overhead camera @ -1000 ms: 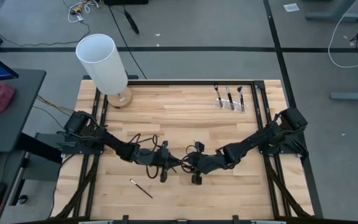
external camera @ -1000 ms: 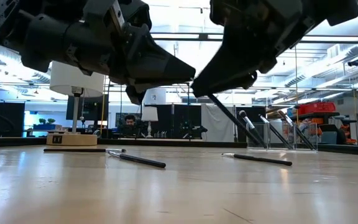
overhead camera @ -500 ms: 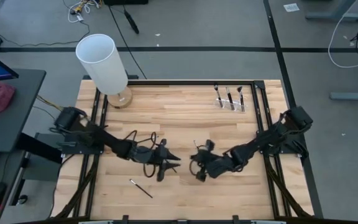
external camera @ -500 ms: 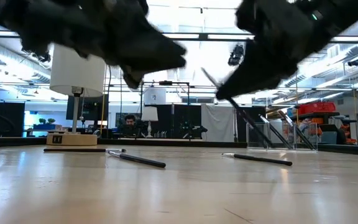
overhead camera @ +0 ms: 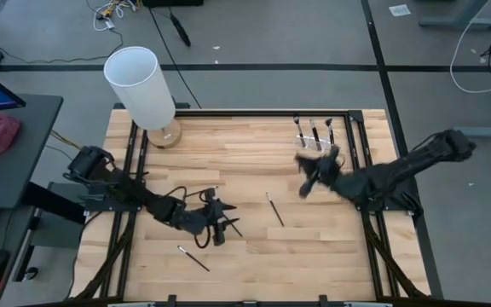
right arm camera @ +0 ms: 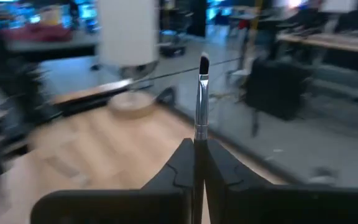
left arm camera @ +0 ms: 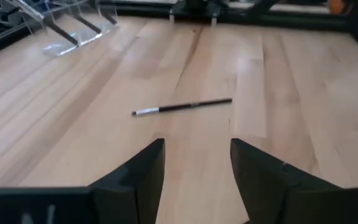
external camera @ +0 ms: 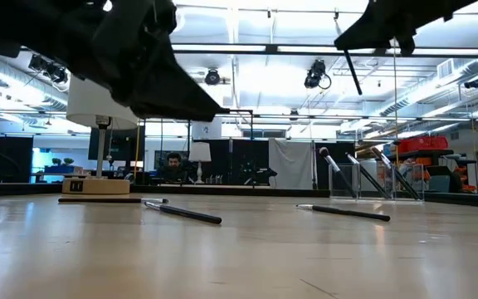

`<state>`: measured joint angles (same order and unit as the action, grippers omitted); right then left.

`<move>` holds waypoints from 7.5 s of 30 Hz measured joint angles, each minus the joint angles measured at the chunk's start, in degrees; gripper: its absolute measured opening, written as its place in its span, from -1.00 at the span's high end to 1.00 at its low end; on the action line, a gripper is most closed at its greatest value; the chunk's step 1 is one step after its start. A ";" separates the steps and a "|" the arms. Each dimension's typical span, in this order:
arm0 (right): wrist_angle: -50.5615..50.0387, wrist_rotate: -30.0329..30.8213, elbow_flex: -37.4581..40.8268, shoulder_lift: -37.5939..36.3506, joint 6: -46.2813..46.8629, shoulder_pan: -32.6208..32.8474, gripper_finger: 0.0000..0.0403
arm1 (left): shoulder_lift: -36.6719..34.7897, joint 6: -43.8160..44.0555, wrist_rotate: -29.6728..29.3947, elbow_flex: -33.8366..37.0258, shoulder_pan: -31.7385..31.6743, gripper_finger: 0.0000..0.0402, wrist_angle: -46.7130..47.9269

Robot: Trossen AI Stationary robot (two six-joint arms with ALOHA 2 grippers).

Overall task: Put items in baskets/containers
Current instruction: Put the eyeshadow brush into the transparent organizer

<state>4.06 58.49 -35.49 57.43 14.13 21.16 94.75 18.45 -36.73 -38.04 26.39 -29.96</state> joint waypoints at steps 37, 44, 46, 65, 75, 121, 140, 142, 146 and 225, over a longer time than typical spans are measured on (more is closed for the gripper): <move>19.86 -26.87 22.50 6.27 -3.34 -55.33 0.95 | 3.51 -8.72 11.51 0.00 -12.85 0.12 -14.75; 14.89 -32.56 22.50 7.36 0.42 -57.33 0.90 | 3.51 -8.67 11.52 0.00 -12.85 0.12 -14.75; 14.09 -32.58 22.50 7.37 0.44 -57.63 0.85 | 3.51 -8.67 11.52 0.00 -12.83 0.12 -14.78; -9.51 -31.56 7.21 4.42 -2.59 -55.61 0.21 | 3.51 -7.07 11.52 0.00 -12.33 0.12 -15.18; -27.77 -30.94 -3.43 3.95 0.67 -49.43 0.24 | 3.51 -7.43 11.35 0.00 -10.99 0.12 -15.12; 10.49 -12.05 -4.03 49.77 32.57 3.87 -0.08 | -5.52 1.80 1.83 16.92 -10.88 0.12 -17.88; 5.88 -3.79 -2.25 57.13 50.34 9.81 0.69 | -5.52 1.89 2.00 16.92 -12.37 0.12 -18.18; 5.79 -3.05 -1.86 57.18 50.51 10.29 0.82 | -5.52 1.87 2.01 16.92 -12.35 0.12 -18.20; 6.32 -2.69 -1.28 57.18 50.14 10.85 0.95 | -5.52 1.87 2.03 16.92 -12.35 0.12 -18.21; 61.07 -22.15 -0.43 41.94 -2.66 6.67 0.96 | 17.03 -8.87 32.52 2.87 -14.67 0.04 -60.22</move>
<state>65.13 36.34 -35.92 99.37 11.46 27.83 111.78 9.58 -4.21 -35.17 11.73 -90.18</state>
